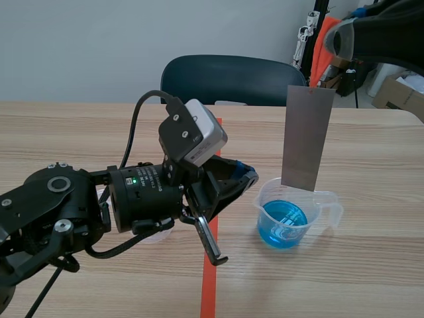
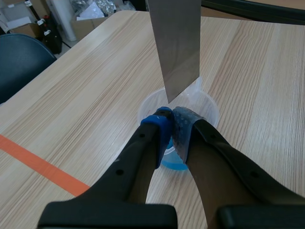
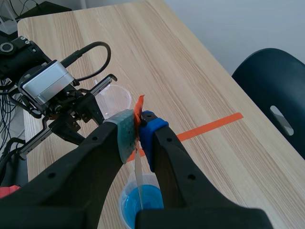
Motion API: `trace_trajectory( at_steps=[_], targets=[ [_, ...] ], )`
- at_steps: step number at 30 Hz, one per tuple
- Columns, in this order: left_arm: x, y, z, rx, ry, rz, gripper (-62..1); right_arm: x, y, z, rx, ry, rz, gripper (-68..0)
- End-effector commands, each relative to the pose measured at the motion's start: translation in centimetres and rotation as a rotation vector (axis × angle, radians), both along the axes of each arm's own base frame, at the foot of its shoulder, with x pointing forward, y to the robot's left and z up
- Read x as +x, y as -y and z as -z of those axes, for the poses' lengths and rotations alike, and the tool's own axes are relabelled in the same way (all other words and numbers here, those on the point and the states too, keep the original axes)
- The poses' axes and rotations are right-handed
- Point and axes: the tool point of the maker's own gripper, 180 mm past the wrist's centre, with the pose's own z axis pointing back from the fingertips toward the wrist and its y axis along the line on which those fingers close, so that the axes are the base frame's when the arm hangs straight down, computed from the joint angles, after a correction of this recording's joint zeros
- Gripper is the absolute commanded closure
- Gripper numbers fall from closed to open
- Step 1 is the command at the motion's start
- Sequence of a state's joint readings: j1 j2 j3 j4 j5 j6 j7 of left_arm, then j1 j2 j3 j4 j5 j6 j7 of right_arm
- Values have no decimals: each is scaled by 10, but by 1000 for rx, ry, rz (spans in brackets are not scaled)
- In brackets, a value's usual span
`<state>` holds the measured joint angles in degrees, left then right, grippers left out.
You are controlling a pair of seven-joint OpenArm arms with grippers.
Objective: Do the redox reaction experiment. lower the plate into the blue solution
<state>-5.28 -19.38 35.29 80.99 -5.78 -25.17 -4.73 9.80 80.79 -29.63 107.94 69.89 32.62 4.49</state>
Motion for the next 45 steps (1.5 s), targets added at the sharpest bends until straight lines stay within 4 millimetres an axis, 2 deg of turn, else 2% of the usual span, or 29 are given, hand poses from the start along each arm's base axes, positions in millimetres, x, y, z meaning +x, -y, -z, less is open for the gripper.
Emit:
trace_trajectory(
  at_steps=[1,36,41,45],
  targets=[
    [3,2,-9,-27,16,-2,-29,4,1,-14,20,37,5,-2],
    [2,1,-7,-24,13,-3,-29,4,1,-15,24,38,5,-2],
    [-2,-7,-5,-28,11,0,-29,4,0,-15,44,35,6,-2],
    [-8,-22,1,-44,-1,-23,-30,5,3,-14,37,50,10,-2]
  ],
)
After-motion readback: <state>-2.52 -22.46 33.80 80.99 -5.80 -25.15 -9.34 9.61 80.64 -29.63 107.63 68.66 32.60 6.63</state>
